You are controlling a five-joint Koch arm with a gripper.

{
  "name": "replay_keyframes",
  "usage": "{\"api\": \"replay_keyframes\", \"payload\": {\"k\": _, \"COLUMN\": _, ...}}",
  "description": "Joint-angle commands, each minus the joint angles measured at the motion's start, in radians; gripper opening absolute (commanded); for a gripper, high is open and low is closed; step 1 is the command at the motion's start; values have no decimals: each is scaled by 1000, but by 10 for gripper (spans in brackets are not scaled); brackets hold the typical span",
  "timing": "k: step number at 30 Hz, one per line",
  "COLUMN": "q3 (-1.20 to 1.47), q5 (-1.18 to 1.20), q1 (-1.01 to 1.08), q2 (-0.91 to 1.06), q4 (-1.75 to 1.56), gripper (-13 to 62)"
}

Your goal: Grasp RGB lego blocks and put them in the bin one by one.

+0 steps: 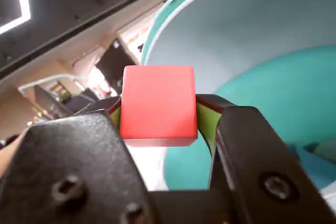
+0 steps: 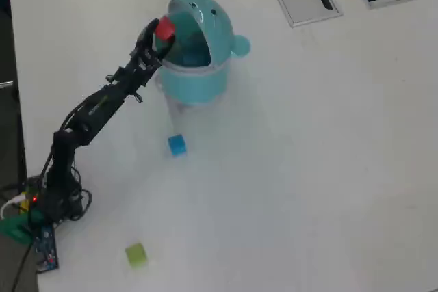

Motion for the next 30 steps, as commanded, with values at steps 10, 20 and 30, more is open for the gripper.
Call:
{"api": "replay_keyframes", "payload": {"k": 10, "q3": -140, "q5": -138, "q1": 0, "q2": -37, "q4": -63, "gripper": 147}}
{"api": "replay_keyframes", "payload": {"k": 20, "q3": -222, "q5": -314, "q1": 11, "q2": -77, "q4": -52, "gripper": 265}}
{"api": "replay_keyframes", "payload": {"k": 30, "q3": -179, "q5": -322, "q1": -18, "q2": 74, "q4": 135, "gripper": 280}}
